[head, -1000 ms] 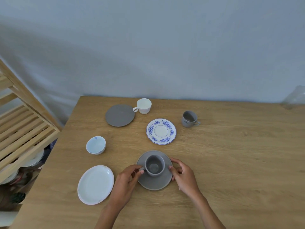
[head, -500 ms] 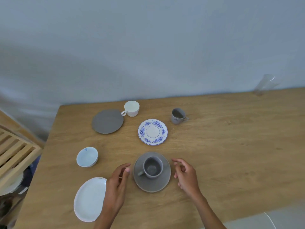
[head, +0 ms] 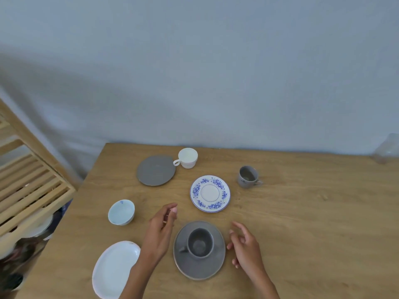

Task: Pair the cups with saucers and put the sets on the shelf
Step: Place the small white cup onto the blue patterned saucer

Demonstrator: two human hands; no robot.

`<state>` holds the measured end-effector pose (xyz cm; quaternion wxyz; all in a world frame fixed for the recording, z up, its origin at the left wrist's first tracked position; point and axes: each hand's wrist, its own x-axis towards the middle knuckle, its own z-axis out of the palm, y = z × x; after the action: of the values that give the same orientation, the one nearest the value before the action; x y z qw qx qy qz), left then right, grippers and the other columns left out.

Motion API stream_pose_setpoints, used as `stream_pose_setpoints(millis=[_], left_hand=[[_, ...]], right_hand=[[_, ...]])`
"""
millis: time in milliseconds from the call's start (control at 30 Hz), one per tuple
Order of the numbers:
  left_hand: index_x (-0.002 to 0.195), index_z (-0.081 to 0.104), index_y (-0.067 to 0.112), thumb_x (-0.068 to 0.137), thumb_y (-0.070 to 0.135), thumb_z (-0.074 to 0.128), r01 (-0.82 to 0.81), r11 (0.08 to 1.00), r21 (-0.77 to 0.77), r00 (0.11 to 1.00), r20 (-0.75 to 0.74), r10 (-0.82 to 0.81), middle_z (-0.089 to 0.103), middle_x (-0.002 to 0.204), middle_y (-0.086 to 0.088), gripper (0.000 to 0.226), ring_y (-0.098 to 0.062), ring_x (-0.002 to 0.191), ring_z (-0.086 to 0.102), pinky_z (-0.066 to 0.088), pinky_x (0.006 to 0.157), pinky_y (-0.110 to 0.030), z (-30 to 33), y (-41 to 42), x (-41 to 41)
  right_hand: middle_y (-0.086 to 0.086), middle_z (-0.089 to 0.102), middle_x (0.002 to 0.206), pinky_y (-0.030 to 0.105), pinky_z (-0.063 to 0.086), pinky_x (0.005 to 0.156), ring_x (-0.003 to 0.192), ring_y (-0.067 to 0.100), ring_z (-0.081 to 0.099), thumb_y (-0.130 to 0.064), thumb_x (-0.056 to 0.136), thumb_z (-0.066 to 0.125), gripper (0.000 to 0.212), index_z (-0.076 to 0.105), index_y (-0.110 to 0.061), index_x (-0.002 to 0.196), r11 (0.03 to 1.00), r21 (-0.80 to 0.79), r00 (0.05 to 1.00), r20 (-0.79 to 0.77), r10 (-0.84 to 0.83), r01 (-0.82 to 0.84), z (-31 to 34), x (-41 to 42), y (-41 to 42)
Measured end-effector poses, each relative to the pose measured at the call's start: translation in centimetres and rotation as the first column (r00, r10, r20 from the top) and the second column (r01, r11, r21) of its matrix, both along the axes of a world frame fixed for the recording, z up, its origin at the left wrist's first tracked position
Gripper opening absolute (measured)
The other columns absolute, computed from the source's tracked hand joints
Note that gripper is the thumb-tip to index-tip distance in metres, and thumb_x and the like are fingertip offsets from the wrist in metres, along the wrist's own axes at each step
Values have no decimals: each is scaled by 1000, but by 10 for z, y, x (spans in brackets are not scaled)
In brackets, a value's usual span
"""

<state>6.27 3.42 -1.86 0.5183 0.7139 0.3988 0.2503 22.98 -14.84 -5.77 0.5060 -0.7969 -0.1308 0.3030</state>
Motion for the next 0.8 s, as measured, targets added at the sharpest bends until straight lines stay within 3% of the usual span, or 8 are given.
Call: stream_pose_setpoints(millis=[67,267,467,633,800], left_hand=[[119,65,29,100,37,48,-57,998,-15,998,5,57,69,87,0,26,-3,79,61,46,71,-9,2,-1,-4],[120,62,38,94,51,42,-212,977,-29,976,-59,210,68,90,15,35,-4,86,63,46,74,-21,-9,-12,-35],[113,62,45,97,55,44,-347,938,-24,935,-84,344,69,88,16,26,-13,83,64,48,72,-17,-17,-27,-66],[116,63,36,103,26,48,-441,897,29,890,-118,441,69,89,15,23,-8,89,63,43,74,-5,-12,-14,-89],[131,56,30,92,27,68,-505,859,90,842,-169,513,66,96,9,41,-10,89,61,49,78,-25,-13,22,-111]], right_hand=[[15,71,76,23,40,32,34,21,52,-22,101,58,33,55,-37,131,1000,7,1000,15,0,0,5,17,13],[5,76,81,24,43,33,35,18,53,-29,100,59,55,35,-35,150,998,-9,998,10,58,-58,13,53,53],[5,78,73,25,41,34,33,20,49,-23,99,58,51,42,-28,148,993,-57,995,-22,100,-101,-1,69,76],[9,74,81,26,40,35,34,18,46,-19,100,57,51,43,-28,148,987,-79,990,7,140,-139,-8,72,91],[11,67,70,25,38,31,39,17,43,-21,100,59,53,42,-33,150,970,-110,975,24,220,-217,-7,63,102]])
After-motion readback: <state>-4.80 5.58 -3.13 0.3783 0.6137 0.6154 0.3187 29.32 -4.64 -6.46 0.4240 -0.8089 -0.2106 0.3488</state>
